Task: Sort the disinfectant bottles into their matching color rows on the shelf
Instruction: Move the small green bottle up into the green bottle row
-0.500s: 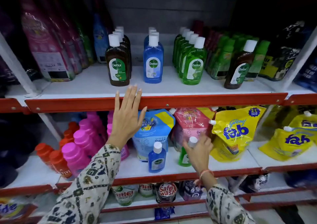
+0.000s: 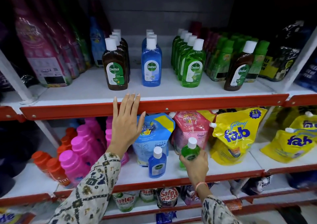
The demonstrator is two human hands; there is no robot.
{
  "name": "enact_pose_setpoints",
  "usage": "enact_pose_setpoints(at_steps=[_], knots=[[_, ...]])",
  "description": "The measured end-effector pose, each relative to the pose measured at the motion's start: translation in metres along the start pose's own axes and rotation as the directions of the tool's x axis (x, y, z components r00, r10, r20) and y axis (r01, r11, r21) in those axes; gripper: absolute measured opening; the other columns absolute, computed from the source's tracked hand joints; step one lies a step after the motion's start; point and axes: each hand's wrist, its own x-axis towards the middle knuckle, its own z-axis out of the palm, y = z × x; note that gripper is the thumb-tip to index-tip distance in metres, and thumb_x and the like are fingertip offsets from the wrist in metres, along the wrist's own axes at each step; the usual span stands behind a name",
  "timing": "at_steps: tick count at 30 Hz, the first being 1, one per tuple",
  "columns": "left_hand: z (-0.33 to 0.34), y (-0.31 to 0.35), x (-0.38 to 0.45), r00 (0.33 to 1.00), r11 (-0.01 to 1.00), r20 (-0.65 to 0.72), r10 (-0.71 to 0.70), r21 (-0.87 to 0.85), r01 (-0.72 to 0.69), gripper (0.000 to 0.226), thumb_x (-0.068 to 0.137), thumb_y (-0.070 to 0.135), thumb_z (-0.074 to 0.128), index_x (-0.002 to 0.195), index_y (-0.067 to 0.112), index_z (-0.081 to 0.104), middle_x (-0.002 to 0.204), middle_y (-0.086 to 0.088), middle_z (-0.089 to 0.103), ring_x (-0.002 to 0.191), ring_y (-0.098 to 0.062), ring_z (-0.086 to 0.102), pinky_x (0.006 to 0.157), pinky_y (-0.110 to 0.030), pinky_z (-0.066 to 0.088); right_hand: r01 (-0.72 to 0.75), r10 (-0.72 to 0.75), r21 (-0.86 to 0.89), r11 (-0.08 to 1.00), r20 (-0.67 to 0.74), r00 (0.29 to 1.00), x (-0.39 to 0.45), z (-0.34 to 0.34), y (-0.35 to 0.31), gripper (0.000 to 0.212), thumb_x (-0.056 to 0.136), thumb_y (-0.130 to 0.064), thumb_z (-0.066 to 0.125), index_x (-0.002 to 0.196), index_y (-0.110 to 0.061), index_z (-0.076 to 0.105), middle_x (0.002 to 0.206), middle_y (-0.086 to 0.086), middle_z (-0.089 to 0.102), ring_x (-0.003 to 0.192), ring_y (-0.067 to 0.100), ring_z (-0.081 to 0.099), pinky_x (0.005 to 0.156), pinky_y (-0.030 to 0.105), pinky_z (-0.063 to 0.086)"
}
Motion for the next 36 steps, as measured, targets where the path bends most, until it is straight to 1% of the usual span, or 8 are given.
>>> enact_pose_setpoints(at_steps=[5,10,14,21,24,27,32,36], knots=[[0.000,0.001,0.000,1.000,1.000,-0.006,-0.014,-0.020,0.013,0.054,0.099,0.034,0.042,0.147,0.009,0.036,0.144,-0.014,0.048,0.139,-0.030,0.037,0.122,-0.055,0.010,0.167,-0.159,0.114,0.979,-0.077,0.984,-0.002,-0.036,-0.037,0.081,0.057,-0.035,0.089,0.127,-0.010,0.056,0.104,0.002,0.060,0.101,0.027,0.061,0.082,0.034,0.051],[0.001,0.002,0.000,1.000,1.000,-0.011,-0.020,-0.025,0.020,0.053,0.099,0.034,0.041,0.144,0.008,0.039,0.140,-0.015,0.052,0.137,-0.031,0.040,0.122,-0.055,0.011,0.284,-0.257,0.253,0.925,-0.135,0.957,0.004,-0.080,-0.092,0.089,0.054,-0.043,0.086,0.134,-0.020,0.053,0.114,0.003,0.070,0.102,0.020,0.067,0.089,0.040,0.056],[0.001,0.003,0.000,1.000,0.999,-0.009,-0.023,-0.033,0.022,0.054,0.098,0.036,0.039,0.144,0.008,0.040,0.140,-0.014,0.052,0.136,-0.030,0.040,0.122,-0.053,0.010,0.405,-0.346,0.332,0.852,-0.222,0.912,0.015,-0.109,-0.141,0.081,0.055,-0.042,0.089,0.127,-0.033,0.053,0.091,-0.026,0.065,0.083,-0.016,0.063,0.068,-0.001,0.046],[0.002,0.003,0.000,0.999,1.000,-0.038,-0.019,-0.021,0.018,0.053,0.099,0.038,0.036,0.141,0.007,0.044,0.137,-0.014,0.055,0.134,-0.029,0.043,0.122,-0.052,0.012,0.524,-0.434,0.341,0.780,-0.309,0.846,0.058,-0.127,-0.202,0.087,0.060,-0.043,0.087,0.136,-0.018,0.053,0.090,-0.034,0.055,0.079,-0.035,0.050,0.068,-0.008,0.039],[0.003,0.003,0.000,0.999,1.000,-0.049,-0.017,-0.016,0.016,0.053,0.098,0.037,0.037,0.140,0.007,0.047,0.136,-0.014,0.057,0.133,-0.028,0.044,0.122,-0.051,0.012,0.504,-0.432,0.263,0.823,-0.286,0.855,0.080,-0.123,-0.219,0.083,0.063,-0.043,0.085,0.134,-0.015,0.055,0.097,-0.016,0.069,0.088,-0.012,0.061,0.082,0.009,0.047],[0.003,0.002,0.000,0.999,1.000,-0.036,-0.020,-0.007,0.020,0.054,0.098,0.039,0.036,0.141,0.008,0.046,0.136,-0.013,0.057,0.133,-0.027,0.043,0.123,-0.049,0.011,0.458,-0.407,0.187,0.869,-0.254,0.877,0.103,-0.116,-0.224,0.069,0.062,-0.043,0.084,0.121,-0.014,0.064,0.081,-0.005,0.065,0.084,0.018,0.061,0.073,0.026,0.042],[0.005,0.002,0.000,1.000,1.000,-0.022,-0.022,0.004,0.022,0.054,0.099,0.040,0.032,0.142,0.009,0.044,0.137,-0.012,0.056,0.134,-0.026,0.042,0.123,-0.050,0.011,0.388,-0.359,0.142,0.911,-0.195,0.913,0.131,-0.110,-0.224,0.052,0.061,-0.041,0.084,0.104,-0.017,0.066,0.078,-0.002,0.067,0.090,0.028,0.065,0.075,0.033,0.051],[0.007,0.002,0.000,0.999,1.000,-0.029,-0.028,0.002,0.029,0.055,0.100,0.041,0.030,0.142,0.009,0.043,0.137,-0.013,0.055,0.134,-0.027,0.042,0.123,-0.050,0.010,0.390,-0.364,0.140,0.910,-0.176,0.914,0.138,-0.106,-0.218,0.055,0.062,-0.039,0.083,0.111,-0.019,0.065,0.082,-0.004,0.066,0.085,0.021,0.065,0.074,0.027,0.049]])
